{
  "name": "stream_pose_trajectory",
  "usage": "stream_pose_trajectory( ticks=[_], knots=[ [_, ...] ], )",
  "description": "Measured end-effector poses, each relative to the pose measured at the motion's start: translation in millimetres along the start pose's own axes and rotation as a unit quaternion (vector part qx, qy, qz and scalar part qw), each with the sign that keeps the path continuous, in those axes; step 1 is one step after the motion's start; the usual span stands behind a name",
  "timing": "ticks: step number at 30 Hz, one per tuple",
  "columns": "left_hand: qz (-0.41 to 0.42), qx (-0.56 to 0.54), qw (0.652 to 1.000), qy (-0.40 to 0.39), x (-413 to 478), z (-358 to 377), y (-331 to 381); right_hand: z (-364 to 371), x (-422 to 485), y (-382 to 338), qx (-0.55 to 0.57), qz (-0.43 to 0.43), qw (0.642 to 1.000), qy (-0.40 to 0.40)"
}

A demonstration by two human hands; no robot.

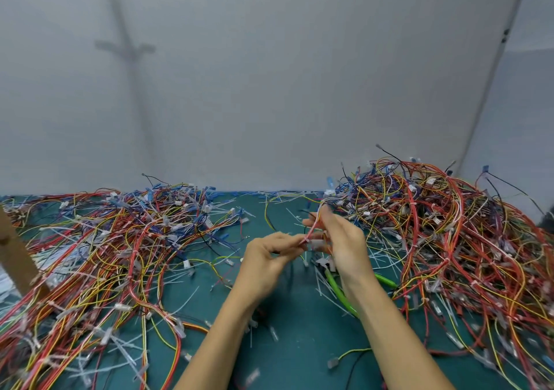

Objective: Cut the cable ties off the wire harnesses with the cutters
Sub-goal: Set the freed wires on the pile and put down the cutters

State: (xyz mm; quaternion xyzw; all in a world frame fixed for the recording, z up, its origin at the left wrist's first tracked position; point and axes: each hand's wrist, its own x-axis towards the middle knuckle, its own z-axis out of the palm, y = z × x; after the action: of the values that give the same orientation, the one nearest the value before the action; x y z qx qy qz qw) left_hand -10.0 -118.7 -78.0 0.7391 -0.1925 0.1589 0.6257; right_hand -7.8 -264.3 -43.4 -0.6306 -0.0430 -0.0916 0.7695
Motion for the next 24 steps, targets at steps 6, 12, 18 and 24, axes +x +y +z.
stream_pose_trajectory(
  ticks=[6,12,18,24],
  knots=[
    [0.040,0.250,0.967,-0.018,-3,-1,-9,2,-3,8,-0.070,-0.077,0.994,0.010],
    [0.039,0.248,0.965,0.071,-1,-6,-11,3,-5,0,-0.026,-0.131,0.991,0.016],
    [-0.011,0.268,0.963,0.038,0,-9,-19,4,-7,-1,0.004,-0.126,0.992,-0.007],
    [0.007,0.305,0.946,-0.110,-5,-3,-16,4,-6,-2,-0.053,-0.141,0.989,-0.013]
  ],
)
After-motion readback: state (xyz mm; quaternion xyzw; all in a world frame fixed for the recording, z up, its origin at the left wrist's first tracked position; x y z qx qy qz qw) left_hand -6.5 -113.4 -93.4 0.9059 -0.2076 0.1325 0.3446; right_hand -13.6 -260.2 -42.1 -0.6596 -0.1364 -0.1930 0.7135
